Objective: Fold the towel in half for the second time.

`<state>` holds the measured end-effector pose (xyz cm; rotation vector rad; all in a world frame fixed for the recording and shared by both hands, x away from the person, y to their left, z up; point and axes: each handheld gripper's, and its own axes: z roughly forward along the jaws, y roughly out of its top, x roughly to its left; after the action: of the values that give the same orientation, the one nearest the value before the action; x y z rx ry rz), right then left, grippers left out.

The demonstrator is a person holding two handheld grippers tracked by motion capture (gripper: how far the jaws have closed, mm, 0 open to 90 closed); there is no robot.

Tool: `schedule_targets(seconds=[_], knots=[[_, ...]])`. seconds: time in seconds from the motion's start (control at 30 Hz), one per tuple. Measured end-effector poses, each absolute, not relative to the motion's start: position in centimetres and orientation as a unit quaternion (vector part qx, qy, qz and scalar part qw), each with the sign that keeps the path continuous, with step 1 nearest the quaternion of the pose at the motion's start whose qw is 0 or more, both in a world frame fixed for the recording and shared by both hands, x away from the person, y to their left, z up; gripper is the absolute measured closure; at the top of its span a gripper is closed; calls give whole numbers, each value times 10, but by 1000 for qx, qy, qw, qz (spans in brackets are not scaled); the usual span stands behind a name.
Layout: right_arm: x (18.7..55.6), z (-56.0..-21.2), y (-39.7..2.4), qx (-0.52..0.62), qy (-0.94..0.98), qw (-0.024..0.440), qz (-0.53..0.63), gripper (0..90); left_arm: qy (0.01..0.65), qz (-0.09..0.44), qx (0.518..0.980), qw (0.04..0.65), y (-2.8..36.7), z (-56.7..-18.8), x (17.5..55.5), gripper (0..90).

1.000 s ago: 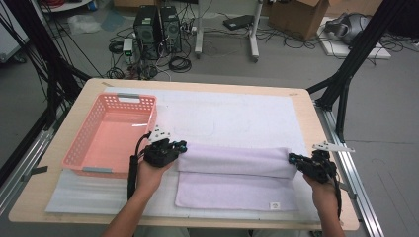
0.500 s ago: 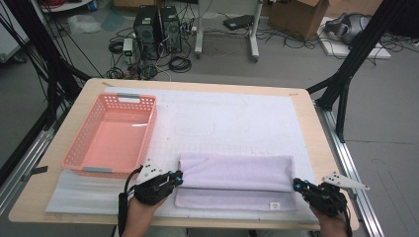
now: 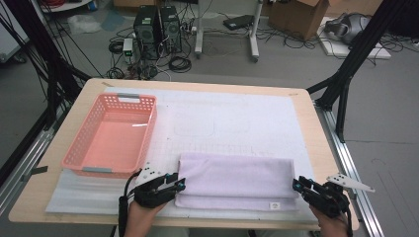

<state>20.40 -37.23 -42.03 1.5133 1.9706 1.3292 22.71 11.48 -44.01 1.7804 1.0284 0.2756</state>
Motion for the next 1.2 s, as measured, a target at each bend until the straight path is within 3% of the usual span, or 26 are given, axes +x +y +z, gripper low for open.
schedule_targets(seconds=[0.1, 0.2, 0.23, 0.6, 0.67, 0.77, 0.87, 0.97, 1.0, 1.07, 1.1, 1.2], knots=[[211, -422, -368, 531, 693, 166, 459, 672, 425, 112, 749, 495, 112, -443, 229, 817], [217, -426, -364, 528, 705, 158, 446, 844, 425, 110, 747, 499, 113, -442, 229, 849], [217, -427, -363, 525, 710, 152, 444, 864, 425, 110, 744, 504, 114, -442, 228, 852], [178, -415, -380, 520, 702, 153, 462, 874, 408, 92, 734, 535, 125, -435, 203, 850], [172, -420, -381, 522, 708, 144, 453, 869, 408, 82, 735, 535, 127, -437, 202, 821], [168, -425, -378, 539, 710, 144, 430, 709, 426, 81, 719, 543, 130, -435, 205, 627], [171, -422, -375, 540, 704, 157, 433, 642, 423, 80, 720, 544, 128, -435, 208, 596], [178, -423, -369, 546, 702, 173, 424, 622, 422, 85, 734, 525, 122, -440, 210, 617], [181, -425, -368, 549, 701, 174, 420, 659, 420, 84, 738, 521, 120, -442, 211, 649], [184, -428, -367, 540, 712, 166, 417, 835, 410, 97, 749, 511, 116, -444, 212, 821], [183, -429, -365, 534, 719, 165, 412, 866, 409, 100, 751, 509, 115, -444, 211, 869], [174, -426, -365, 522, 730, 164, 409, 872, 405, 93, 750, 515, 120, -441, 206, 882]])
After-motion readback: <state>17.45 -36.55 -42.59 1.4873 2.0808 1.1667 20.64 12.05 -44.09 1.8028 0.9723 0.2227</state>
